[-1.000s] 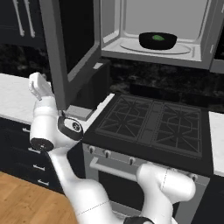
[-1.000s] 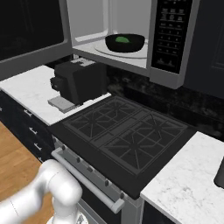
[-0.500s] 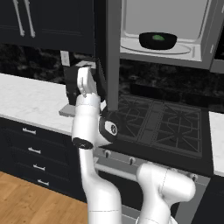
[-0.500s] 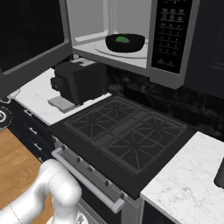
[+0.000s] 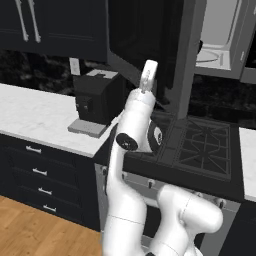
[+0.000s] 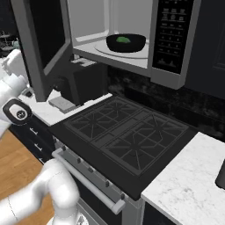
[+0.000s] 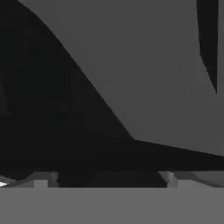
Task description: Pick the broccoli from the sink and place it in the bowl. Then pick the bowl and place it in the microwave. Then close the microwave door and press the start button.
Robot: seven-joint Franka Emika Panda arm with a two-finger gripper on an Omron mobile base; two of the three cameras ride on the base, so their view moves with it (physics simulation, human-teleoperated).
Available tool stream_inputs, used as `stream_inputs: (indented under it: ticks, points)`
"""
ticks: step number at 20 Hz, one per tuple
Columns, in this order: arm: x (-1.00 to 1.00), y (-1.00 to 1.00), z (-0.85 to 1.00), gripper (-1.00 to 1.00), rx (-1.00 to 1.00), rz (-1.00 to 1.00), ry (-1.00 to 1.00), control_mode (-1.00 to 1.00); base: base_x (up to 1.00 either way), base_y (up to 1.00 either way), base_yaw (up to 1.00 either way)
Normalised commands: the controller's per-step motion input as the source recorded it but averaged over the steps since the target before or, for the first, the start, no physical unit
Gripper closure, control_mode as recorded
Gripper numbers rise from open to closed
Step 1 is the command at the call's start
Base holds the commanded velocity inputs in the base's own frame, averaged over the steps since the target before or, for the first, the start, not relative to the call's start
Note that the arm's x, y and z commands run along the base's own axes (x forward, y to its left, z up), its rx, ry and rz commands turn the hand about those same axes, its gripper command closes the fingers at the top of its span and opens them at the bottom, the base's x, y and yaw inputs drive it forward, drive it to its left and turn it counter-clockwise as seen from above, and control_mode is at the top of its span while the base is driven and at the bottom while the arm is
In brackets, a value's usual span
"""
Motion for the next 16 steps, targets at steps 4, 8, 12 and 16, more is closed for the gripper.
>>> stream_inputs:
  ticks: [4, 8, 12, 16]
  points:
    - [0.04, -1.00, 0.44, -1.00, 0.46, -0.07, 0.00, -1.00, 0.00, 0.00, 0.00]
    - [0.20, -1.00, 0.30, -1.00, 0.48, -0.04, 0.00, -1.00, 0.00, 0.00, 0.00]
    - [0.44, -0.93, 0.11, -1.00, 0.43, -0.02, 0.00, -1.00, 0.00, 0.00, 0.00]
    - [0.84, -0.57, 0.00, -1.00, 0.23, 0.00, 0.03, -1.00, 0.00, 0.00, 0.00]
